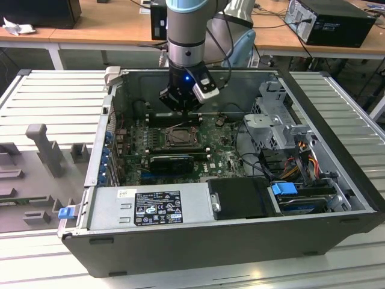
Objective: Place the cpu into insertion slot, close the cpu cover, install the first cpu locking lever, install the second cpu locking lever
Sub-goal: 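Install the first cpu locking lever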
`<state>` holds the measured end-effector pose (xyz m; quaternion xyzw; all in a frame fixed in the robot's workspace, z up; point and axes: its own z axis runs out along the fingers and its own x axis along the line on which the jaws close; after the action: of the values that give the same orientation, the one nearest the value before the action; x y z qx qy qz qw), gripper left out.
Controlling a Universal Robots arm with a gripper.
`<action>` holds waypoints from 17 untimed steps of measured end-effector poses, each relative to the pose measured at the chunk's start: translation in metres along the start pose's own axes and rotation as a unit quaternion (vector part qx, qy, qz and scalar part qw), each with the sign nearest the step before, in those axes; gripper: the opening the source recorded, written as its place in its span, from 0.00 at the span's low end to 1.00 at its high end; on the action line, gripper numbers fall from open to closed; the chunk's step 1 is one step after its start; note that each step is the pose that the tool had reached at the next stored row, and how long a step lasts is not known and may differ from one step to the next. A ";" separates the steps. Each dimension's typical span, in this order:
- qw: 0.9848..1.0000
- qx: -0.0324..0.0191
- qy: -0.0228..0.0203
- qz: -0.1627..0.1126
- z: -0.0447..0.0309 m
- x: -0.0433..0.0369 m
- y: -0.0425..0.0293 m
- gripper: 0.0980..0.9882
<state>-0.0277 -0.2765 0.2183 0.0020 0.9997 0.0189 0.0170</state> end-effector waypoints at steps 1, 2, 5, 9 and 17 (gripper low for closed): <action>1.000 0.000 0.000 -0.004 0.0010 -0.0002 0.0002 0.01; 1.000 0.000 0.000 -0.009 0.0021 -0.0006 0.0005 0.01; 1.000 -0.001 0.000 -0.015 0.0049 -0.0038 0.0005 0.01; 1.000 -0.001 0.000 -0.019 0.0091 -0.0044 0.0006 0.01; 1.000 -0.001 0.001 -0.024 0.0159 -0.0047 0.0004 0.01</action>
<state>-0.0225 -0.2756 0.2026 -0.0217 0.9994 0.0196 0.0167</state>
